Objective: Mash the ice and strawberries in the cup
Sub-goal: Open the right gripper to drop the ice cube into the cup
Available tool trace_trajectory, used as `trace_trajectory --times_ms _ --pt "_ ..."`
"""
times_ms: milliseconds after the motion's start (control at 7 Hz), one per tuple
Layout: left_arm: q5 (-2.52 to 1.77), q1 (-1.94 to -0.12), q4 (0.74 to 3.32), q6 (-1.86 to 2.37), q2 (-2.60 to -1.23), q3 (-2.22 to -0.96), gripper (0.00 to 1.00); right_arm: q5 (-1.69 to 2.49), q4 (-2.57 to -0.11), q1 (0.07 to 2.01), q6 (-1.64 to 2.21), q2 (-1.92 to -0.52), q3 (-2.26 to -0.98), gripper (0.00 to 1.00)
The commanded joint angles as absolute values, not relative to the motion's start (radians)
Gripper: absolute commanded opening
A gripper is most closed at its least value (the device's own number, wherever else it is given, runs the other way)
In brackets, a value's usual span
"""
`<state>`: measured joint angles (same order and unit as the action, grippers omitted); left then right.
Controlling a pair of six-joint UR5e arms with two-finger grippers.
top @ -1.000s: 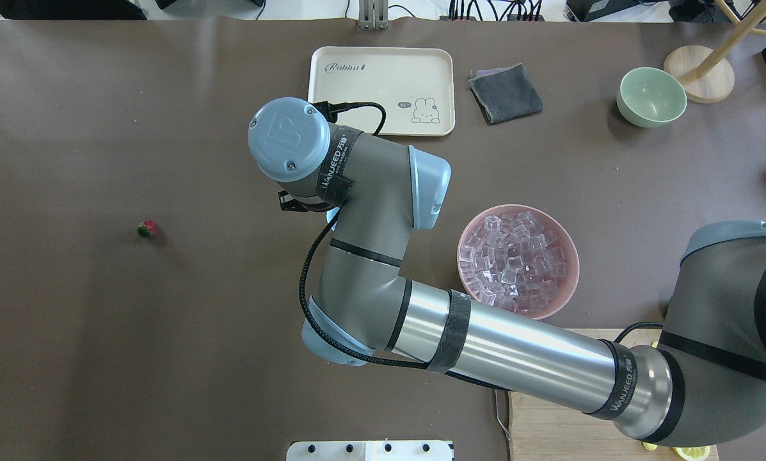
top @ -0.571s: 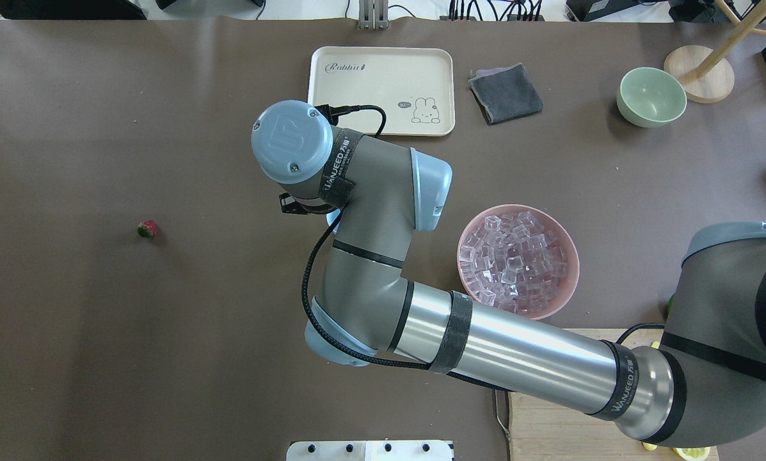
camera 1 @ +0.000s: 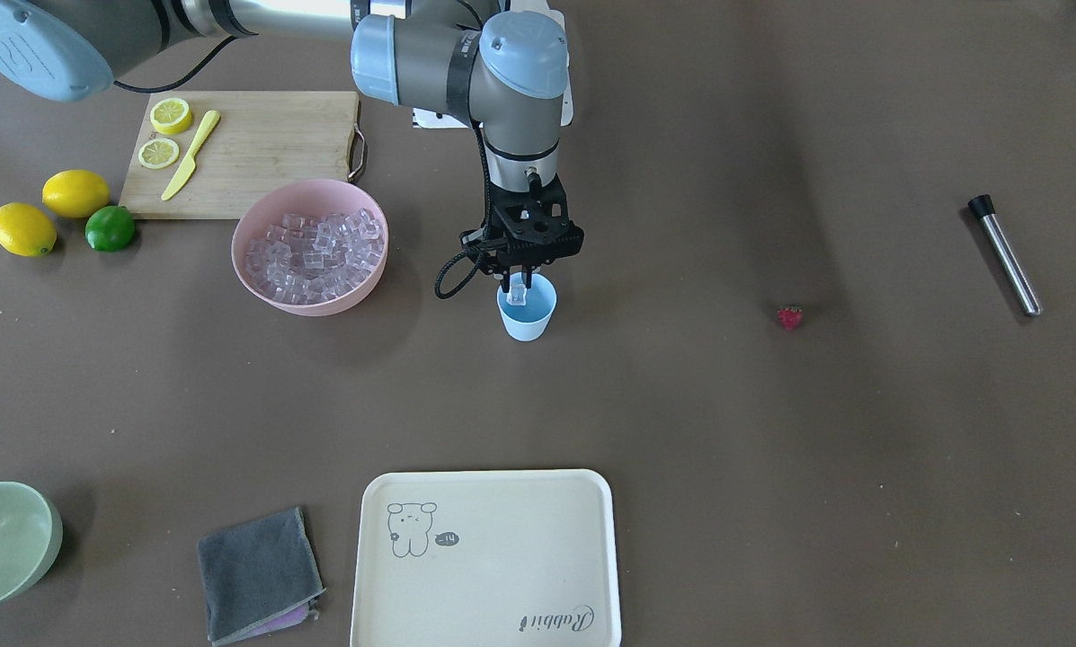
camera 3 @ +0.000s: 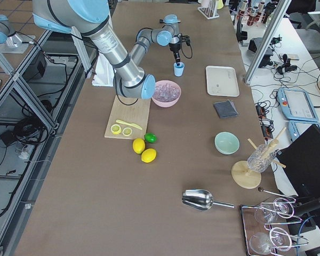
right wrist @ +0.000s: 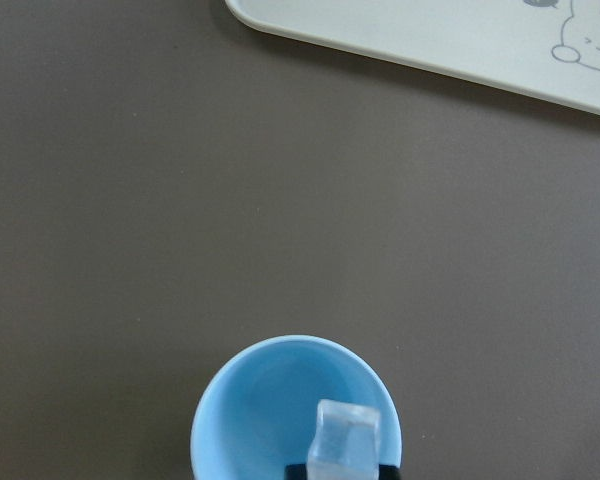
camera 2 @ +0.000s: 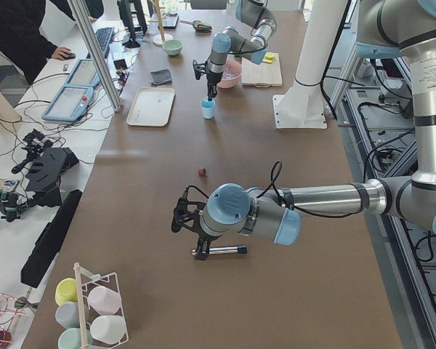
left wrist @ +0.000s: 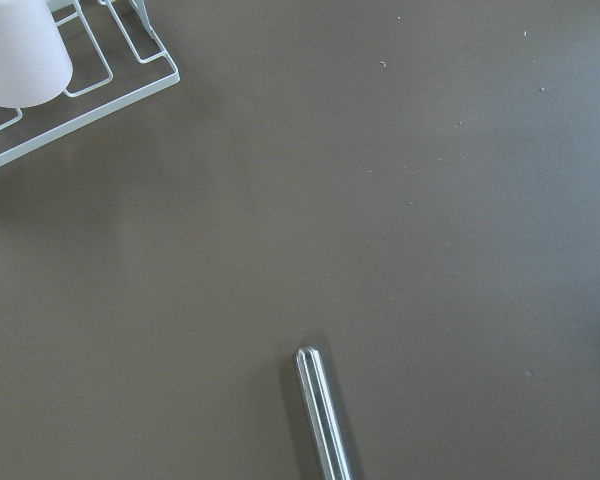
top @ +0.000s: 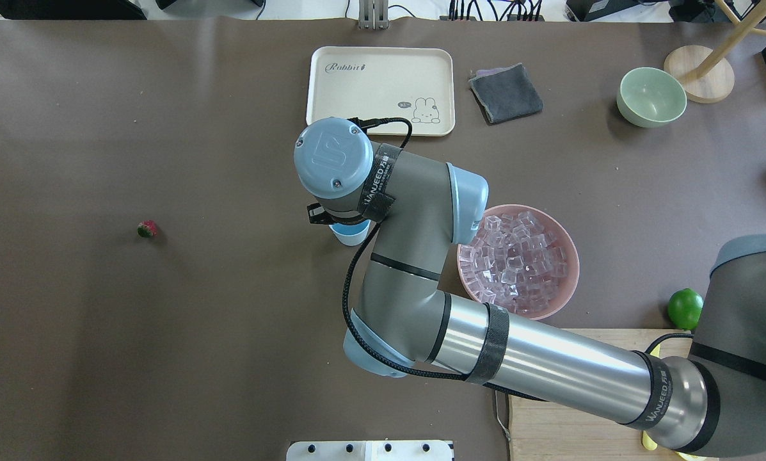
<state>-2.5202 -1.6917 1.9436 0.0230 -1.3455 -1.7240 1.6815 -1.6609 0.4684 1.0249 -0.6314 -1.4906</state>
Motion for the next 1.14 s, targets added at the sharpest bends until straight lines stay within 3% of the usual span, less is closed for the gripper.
trace_trajectory --times_ms 0,143,429,714,1000 --pt "-2.52 -1.69 1.945 0.023 -1.347 -1.724 0.99 1.684 -1.661 0.468 1.034 -0.634 -1.506 0.05" --pt "-2.52 -1.692 1.945 0.023 -1.347 -1.726 0.99 1.683 -1.66 0.463 1.034 -0.64 -1.508 0.09" --pt "-2.52 -1.692 1.945 0.023 -1.347 -1.727 0.99 1.683 -1.657 0.459 1.035 -0.635 -1.511 0.27" --pt "-2.52 -1.692 1.944 0.023 -1.347 -1.726 0.99 1.686 -1.655 0.456 1.038 -0.634 -1.519 0.93" --pt "-2.52 -1.692 1.945 0.023 -1.345 -1.726 0.99 1.687 -1.658 0.457 1.04 -0.637 -1.529 0.98"
